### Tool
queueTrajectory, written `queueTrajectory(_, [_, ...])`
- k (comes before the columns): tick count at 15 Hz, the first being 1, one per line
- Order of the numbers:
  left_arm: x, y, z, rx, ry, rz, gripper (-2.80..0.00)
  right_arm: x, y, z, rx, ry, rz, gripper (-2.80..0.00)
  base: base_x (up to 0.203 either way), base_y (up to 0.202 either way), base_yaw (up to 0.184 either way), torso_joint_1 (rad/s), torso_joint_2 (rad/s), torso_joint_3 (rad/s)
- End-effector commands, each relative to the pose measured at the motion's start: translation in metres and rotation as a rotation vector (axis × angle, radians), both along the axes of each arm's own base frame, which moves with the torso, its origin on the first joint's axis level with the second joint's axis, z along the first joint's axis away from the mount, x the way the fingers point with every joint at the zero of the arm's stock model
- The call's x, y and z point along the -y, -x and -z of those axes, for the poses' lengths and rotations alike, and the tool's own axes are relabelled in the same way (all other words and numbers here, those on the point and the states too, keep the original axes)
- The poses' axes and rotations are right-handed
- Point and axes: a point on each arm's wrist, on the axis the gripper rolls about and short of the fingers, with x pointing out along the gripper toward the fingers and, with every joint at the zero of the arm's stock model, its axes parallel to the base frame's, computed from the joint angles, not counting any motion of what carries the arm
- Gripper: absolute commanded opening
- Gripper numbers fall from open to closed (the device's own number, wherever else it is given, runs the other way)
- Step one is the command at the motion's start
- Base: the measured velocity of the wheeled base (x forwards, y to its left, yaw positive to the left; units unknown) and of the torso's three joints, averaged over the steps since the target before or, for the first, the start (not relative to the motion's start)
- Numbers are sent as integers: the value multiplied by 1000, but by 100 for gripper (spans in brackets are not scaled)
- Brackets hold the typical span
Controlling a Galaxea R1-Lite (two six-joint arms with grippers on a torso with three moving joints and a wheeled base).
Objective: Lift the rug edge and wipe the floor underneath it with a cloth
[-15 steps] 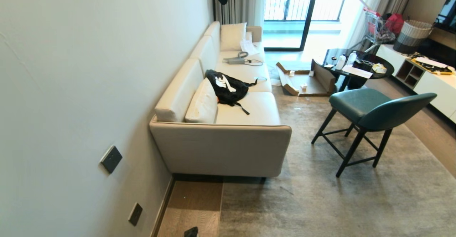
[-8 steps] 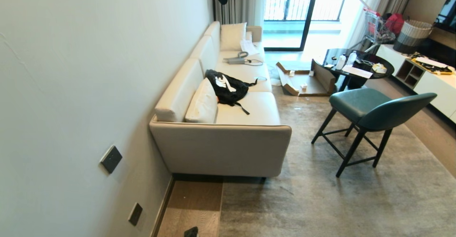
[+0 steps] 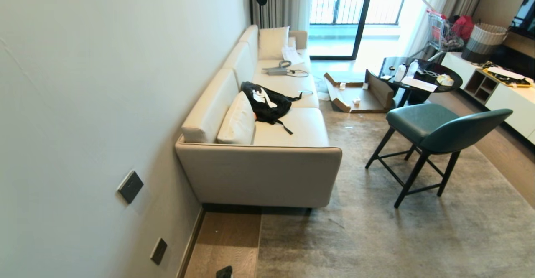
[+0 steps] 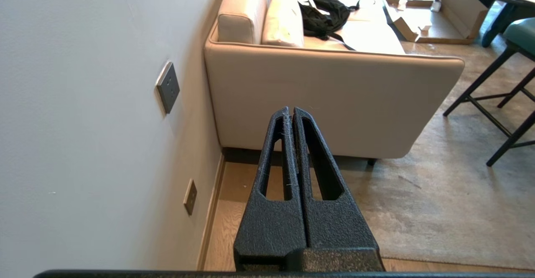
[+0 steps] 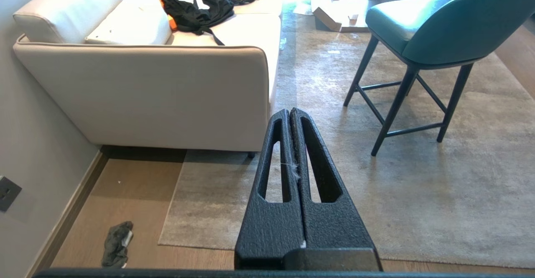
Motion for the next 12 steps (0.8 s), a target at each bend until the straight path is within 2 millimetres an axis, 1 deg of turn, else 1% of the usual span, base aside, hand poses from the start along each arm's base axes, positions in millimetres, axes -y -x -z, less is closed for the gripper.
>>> queueTrajectory(1, [0, 0, 0, 0, 1, 0, -280, 0, 0, 0, -2, 1, -1, -280, 0, 0, 0, 0, 0, 0])
queueTrajectory(12, [0, 0, 0, 0, 1, 0, -280, 0, 0, 0, -2, -19, -1, -280, 0, 0, 0, 0, 0, 0])
